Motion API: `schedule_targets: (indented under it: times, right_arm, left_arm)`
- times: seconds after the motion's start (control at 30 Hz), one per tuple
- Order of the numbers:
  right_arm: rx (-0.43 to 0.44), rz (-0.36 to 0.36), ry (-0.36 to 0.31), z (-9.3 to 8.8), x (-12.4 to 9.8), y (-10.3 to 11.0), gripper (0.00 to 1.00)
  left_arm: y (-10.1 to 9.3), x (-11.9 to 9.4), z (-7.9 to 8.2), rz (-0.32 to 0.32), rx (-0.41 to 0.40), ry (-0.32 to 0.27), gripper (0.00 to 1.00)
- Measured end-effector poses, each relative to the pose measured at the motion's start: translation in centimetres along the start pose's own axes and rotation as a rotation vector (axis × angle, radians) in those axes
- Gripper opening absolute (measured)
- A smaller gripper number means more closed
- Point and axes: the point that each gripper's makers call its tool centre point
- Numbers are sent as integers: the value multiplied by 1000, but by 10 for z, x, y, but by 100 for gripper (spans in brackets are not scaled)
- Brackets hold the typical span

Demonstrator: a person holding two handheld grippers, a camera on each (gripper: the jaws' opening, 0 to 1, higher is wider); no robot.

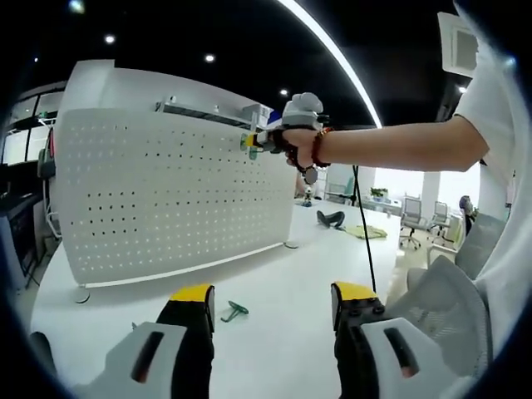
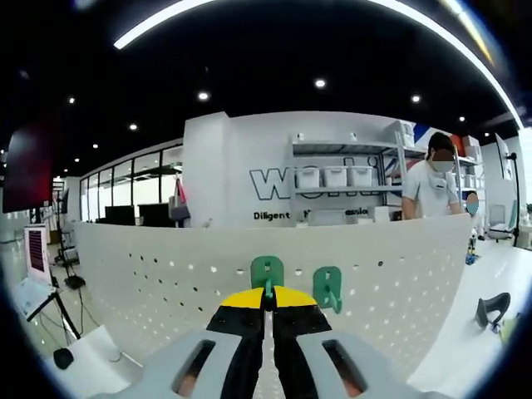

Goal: Insert the hook assembly into the mounting plate slot until the hook locks in place.

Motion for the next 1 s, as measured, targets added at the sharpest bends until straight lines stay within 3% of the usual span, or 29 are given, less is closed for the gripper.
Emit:
schedule_targets:
  times: [0.5,0.6,0.83,0.9,1.0]
  right_arm:
    - [-8,-11,28,-12,12,0,1]
    - [24,-24,25,-13,13,-2,1]
    - [3,-30,19,-13,12,-1,1]
    - [-101,-42,22,-13,11,0,1]
    - [-85,-48,27,-14,13,0,1]
  left_arm:
    - [9,0,0,17,-8,5,58]
    - [10,0,-1,20,-8,7,58]
    - [9,1,-2,21,-7,11,57]
    - [8,1,-3,18,-1,16,57]
    - [7,0,-2,13,3,20,57]
Point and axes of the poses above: the point that each gripper's makers call its tool centre point, and the gripper's own axes: x roughly forward along the fingers, y roughly to its left, z roughly out of its top
